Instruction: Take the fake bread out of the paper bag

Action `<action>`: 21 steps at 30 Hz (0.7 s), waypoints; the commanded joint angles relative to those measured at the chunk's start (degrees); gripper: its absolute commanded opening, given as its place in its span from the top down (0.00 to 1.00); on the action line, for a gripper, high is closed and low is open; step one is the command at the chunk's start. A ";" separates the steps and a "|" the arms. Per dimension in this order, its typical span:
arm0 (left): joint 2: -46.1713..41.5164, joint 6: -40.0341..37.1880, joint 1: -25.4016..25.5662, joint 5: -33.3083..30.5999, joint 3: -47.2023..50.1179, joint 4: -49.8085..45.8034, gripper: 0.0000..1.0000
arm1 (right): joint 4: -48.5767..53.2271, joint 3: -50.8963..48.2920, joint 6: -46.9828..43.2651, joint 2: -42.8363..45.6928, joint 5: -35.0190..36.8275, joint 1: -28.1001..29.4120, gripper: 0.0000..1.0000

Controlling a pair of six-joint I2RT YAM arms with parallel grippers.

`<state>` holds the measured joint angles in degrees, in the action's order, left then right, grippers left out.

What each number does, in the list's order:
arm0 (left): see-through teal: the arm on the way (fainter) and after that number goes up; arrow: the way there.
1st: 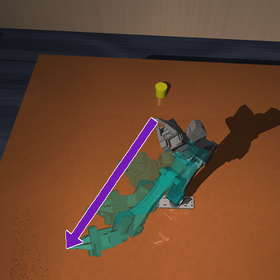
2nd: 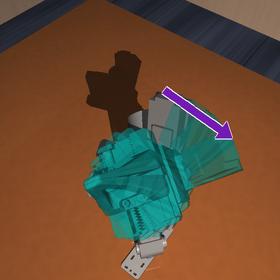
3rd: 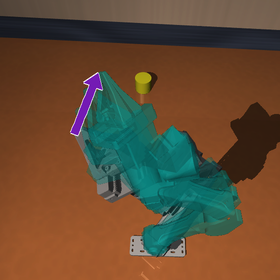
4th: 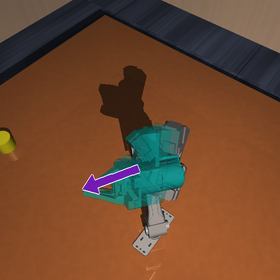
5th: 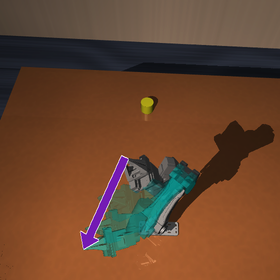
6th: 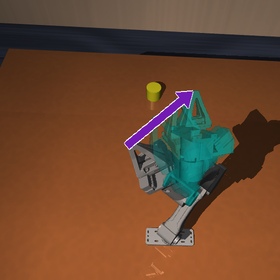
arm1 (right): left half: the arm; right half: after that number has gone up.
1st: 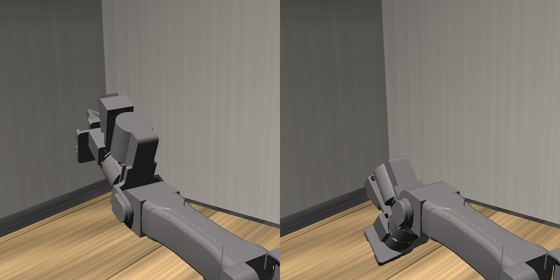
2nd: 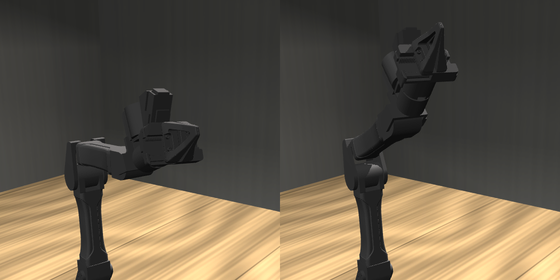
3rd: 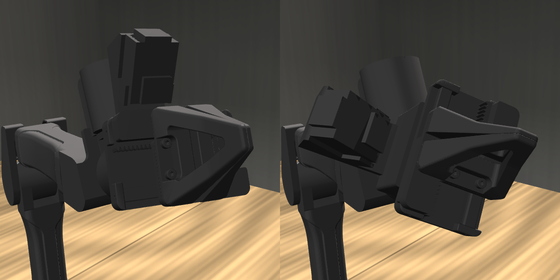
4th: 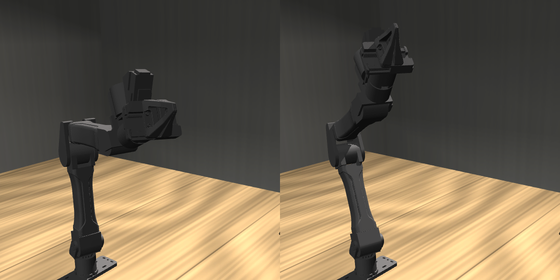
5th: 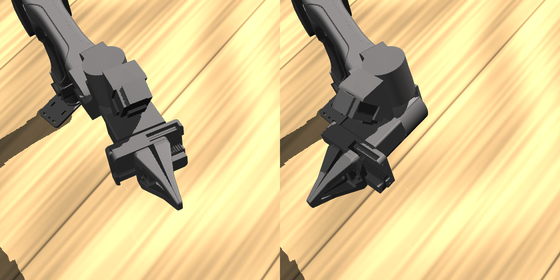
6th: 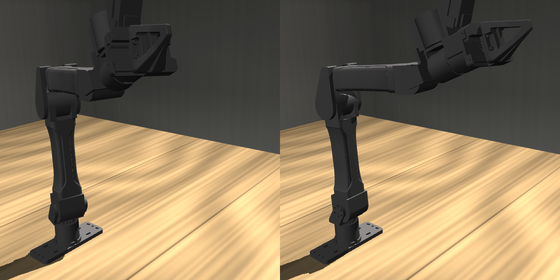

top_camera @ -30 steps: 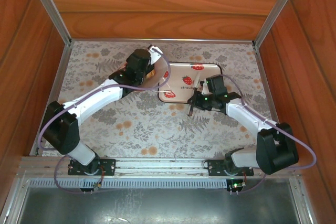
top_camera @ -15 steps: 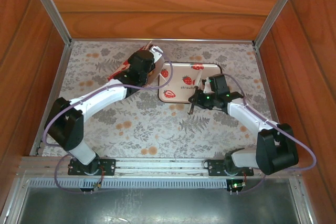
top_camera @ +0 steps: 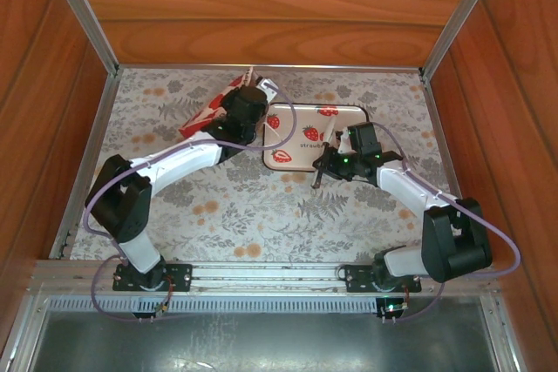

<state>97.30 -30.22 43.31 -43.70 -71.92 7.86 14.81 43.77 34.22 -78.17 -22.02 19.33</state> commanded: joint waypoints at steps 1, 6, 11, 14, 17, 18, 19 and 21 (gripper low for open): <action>1.19 -0.33 2.17 -2.61 -1.38 -0.04 1.00 | -1.31 0.61 -0.29 1.01 -3.08 -0.53 0.90; 0.93 2.40 3.84 -3.38 -0.90 -0.04 1.00 | 0.22 0.20 -0.46 3.45 -4.30 -0.85 0.91; 1.23 5.36 4.38 -4.15 -0.34 -0.04 1.00 | -0.28 -2.17 -0.24 6.54 -8.54 -2.22 0.91; 1.88 6.26 4.40 -5.09 -0.33 -0.04 1.00 | -3.35 -4.81 1.51 7.91 -14.22 -3.76 0.90; 3.01 6.97 4.33 -6.33 -0.46 0.05 1.00 | -8.30 -7.83 3.99 8.86 -20.26 -5.25 0.82; 3.51 7.05 4.15 -6.84 -0.55 0.18 1.00 | -9.52 -8.52 4.86 9.19 -21.65 -5.71 0.82; 3.93 7.10 4.00 -7.17 -0.67 0.36 1.00 | -10.13 -8.89 5.31 9.43 -22.33 -5.97 0.82; 4.65 7.57 3.30 -7.20 -0.69 0.74 1.00 | -9.65 -9.05 5.34 9.94 -22.29 -6.30 0.81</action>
<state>100.09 -24.51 47.51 -48.49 -71.99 9.08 9.43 34.79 38.02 -69.97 -38.26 13.67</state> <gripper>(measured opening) 0.063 0.244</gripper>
